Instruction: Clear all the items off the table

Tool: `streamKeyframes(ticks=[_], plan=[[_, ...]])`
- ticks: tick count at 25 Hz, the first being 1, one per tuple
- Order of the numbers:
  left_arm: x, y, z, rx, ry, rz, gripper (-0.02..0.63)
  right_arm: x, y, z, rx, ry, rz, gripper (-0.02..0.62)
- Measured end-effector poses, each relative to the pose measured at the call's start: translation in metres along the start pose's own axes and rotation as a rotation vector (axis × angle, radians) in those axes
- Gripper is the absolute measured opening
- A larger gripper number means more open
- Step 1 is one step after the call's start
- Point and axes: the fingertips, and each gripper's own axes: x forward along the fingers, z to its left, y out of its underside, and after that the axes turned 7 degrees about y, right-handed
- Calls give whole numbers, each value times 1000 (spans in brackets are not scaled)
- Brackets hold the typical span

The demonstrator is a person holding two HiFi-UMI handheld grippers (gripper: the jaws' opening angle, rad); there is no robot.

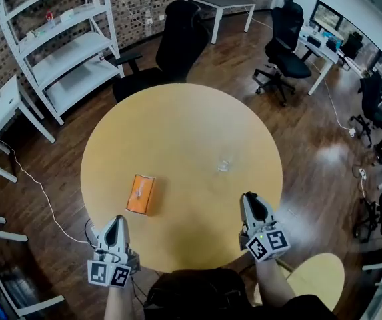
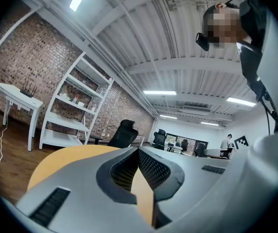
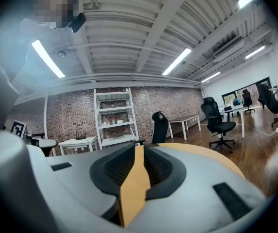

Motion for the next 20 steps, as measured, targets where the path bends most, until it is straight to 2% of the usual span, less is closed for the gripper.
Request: streamKeyframes(ticks=[2, 4, 9, 13, 20], plan=[[23, 11, -9, -9, 19, 25, 5, 19, 9, -11, 4, -17, 40, 62], [48, 22, -14, -18, 41, 50, 5, 46, 21, -18, 3, -39, 80, 115], [87, 58, -22, -42, 53, 141, 5, 95, 66, -27, 11, -83, 194, 117], [112, 87, -27, -46, 47, 197, 5, 122, 94, -39, 22, -83, 258, 117], [160, 132, -47, -86, 90, 258, 5, 151, 138, -42, 36, -143, 357, 117]])
